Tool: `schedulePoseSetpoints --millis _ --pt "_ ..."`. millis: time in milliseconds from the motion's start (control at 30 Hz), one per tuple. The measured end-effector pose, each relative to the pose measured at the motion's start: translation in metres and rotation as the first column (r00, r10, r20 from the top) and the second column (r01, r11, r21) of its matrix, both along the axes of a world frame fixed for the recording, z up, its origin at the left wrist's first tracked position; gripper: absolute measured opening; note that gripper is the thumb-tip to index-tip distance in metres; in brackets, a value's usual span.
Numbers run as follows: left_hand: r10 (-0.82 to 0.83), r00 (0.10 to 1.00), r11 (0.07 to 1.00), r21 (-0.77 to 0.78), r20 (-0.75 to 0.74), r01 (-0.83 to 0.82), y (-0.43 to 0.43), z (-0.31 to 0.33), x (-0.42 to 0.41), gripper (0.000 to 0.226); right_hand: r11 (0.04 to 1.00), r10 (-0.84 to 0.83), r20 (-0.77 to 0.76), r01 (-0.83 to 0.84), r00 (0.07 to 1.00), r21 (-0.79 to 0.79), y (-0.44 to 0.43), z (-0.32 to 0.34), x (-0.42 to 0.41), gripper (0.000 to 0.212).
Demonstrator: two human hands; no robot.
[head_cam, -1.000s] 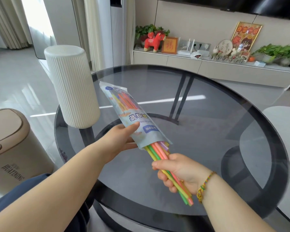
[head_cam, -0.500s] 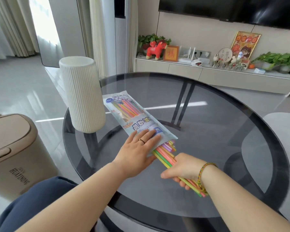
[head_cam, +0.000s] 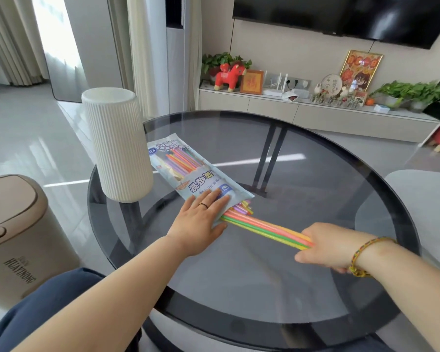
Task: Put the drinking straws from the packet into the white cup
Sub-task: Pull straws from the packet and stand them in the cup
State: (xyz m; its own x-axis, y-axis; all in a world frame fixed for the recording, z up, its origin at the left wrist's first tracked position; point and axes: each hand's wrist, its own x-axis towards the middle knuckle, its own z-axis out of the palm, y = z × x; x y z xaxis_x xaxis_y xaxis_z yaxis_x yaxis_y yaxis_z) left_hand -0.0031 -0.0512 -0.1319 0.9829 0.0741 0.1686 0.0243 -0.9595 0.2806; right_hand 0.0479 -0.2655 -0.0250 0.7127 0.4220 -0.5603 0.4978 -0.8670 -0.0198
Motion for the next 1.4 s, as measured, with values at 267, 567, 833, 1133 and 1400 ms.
schedulePoseSetpoints --millis 267,567,833,1133,1400 --pt "0.016 0.998 1.000 -0.014 -0.059 -0.017 -0.004 0.009 0.000 0.058 0.871 0.454 0.544 -0.221 0.706 -0.440 -0.003 0.072 0.004 0.022" --pt "-0.073 0.987 0.831 -0.557 -0.141 -0.019 -0.006 0.049 -0.021 0.092 0.669 0.743 0.627 -0.284 0.233 -0.687 0.034 0.121 0.010 0.017" --pt "0.009 0.987 0.619 -0.775 0.163 0.122 -0.017 0.098 -0.037 0.075 0.584 0.778 0.620 -0.485 0.103 -0.651 0.080 0.124 -0.017 0.020" --pt "0.149 0.978 0.580 -0.814 0.147 0.034 -0.004 0.094 -0.042 0.011 0.598 0.514 0.806 -0.552 -0.292 -0.581 0.111 0.107 -0.034 0.042" --pt "0.236 0.949 0.432 -0.898 0.209 0.090 0.018 0.082 -0.044 0.035 -0.066 -0.010 -0.054 0.053 0.998 0.996 0.147 0.058 -0.059 0.072"
